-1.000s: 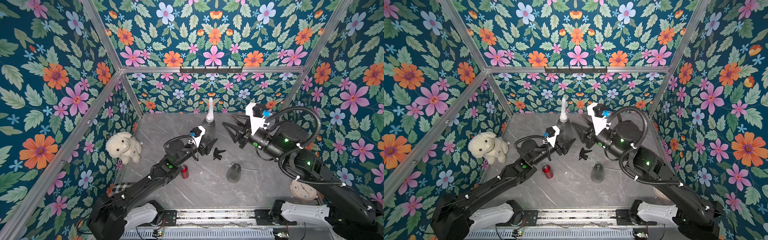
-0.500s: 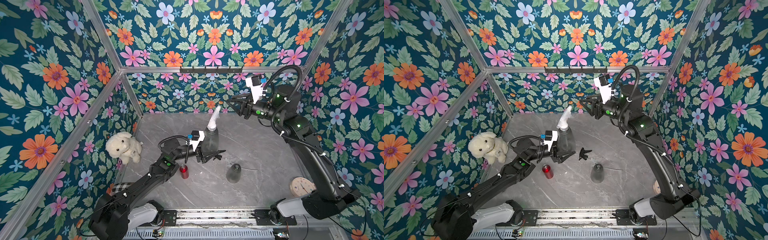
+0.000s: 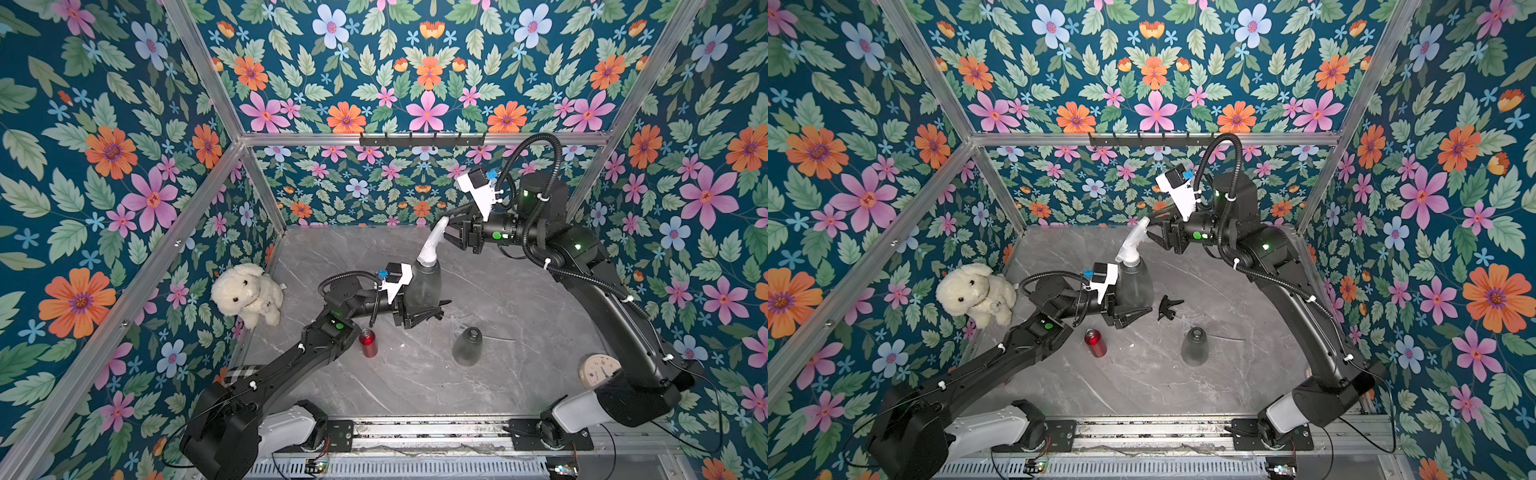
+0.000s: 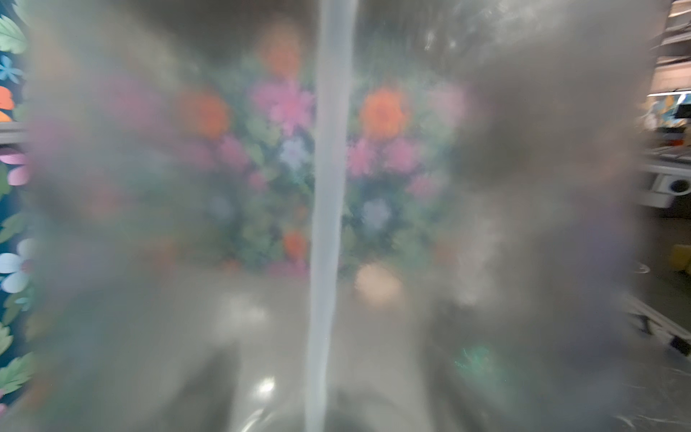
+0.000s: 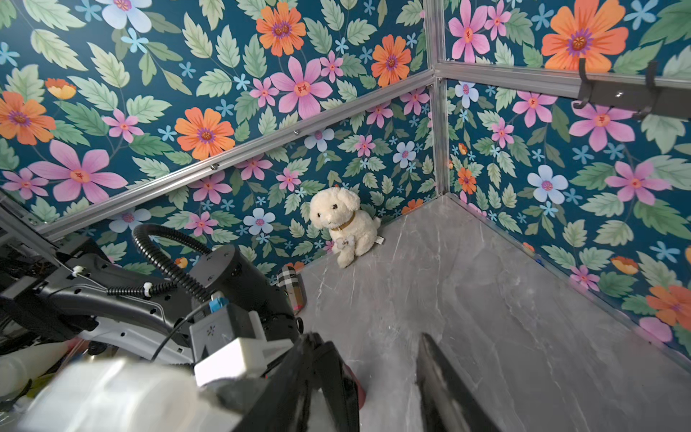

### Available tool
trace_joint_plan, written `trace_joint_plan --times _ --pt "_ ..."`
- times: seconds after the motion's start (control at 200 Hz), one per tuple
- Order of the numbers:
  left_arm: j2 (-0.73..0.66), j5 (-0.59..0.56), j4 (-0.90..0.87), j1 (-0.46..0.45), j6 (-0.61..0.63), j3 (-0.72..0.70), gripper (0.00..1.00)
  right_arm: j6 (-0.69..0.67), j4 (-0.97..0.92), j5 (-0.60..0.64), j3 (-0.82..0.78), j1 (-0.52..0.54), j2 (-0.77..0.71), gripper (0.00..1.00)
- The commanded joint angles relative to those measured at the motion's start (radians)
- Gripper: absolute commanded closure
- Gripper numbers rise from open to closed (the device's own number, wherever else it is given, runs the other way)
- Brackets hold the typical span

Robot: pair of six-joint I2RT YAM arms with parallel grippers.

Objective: Attach spray nozzles to spray bottles
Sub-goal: Screw the spray nozzle on the spray bottle.

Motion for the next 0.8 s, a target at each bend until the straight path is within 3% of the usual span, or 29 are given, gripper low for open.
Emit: trace_joint_plan --times 0.0,0.12,0.26,0.515,0.705,0.795 --pt "0.000 -0.137 -0.033 0.005 -0.003 0.009 1.00 -0.002 0.041 0.033 -0.095 0.025 -0.070 0.53" --pt "0.012 -0.143 -0.037 0.005 0.003 0.015 1.00 -0.016 0.057 0.023 -0.158 0.062 -0.123 0.52" --pt "0.028 -0.126 -0.038 0.005 0.004 0.022 1.00 -0.105 -0.020 0.053 -0.123 0.147 -0.125 0.47" --pt "0.020 -0.176 -0.059 0.007 0.016 0.021 1.00 -0.066 0.034 0.115 -0.224 0.151 -0.243 0.40" --pt "0.023 -0.403 -0.023 0.001 0.004 0.012 1.00 0.140 0.184 0.260 -0.266 0.162 -0.270 0.39" --pt "0.022 -0.554 -0.016 -0.026 0.031 0.006 1.00 0.194 0.151 0.427 -0.202 0.211 -0.210 0.38"
